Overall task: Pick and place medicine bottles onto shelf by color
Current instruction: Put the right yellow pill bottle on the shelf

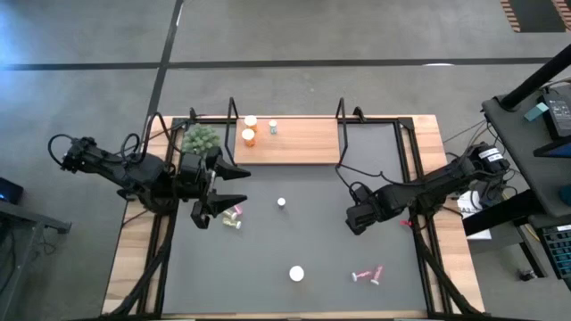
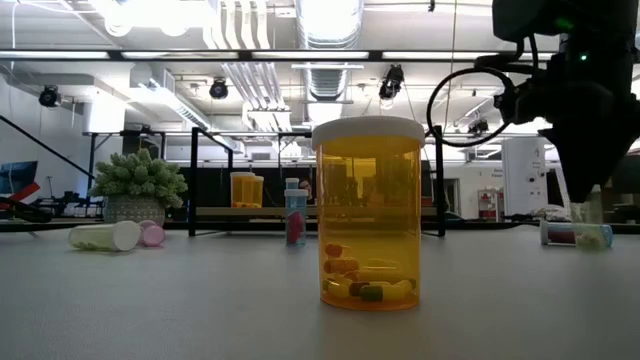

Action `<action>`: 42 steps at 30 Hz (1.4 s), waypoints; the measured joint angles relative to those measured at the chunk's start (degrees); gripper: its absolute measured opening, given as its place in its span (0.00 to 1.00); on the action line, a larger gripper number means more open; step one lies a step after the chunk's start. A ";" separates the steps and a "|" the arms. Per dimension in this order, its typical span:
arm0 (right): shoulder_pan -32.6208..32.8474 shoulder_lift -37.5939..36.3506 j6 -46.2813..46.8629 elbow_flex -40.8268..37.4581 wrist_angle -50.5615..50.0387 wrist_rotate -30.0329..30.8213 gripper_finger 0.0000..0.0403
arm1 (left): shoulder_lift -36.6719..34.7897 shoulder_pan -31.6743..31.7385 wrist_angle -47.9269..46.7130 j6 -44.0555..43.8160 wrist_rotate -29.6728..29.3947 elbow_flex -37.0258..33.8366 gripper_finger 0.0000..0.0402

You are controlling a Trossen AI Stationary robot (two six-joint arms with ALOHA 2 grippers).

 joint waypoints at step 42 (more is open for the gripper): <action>-32.53 27.96 -56.85 48.28 -3.31 -0.09 0.30 | -3.29 0.04 -0.50 7.32 -0.07 0.07 0.69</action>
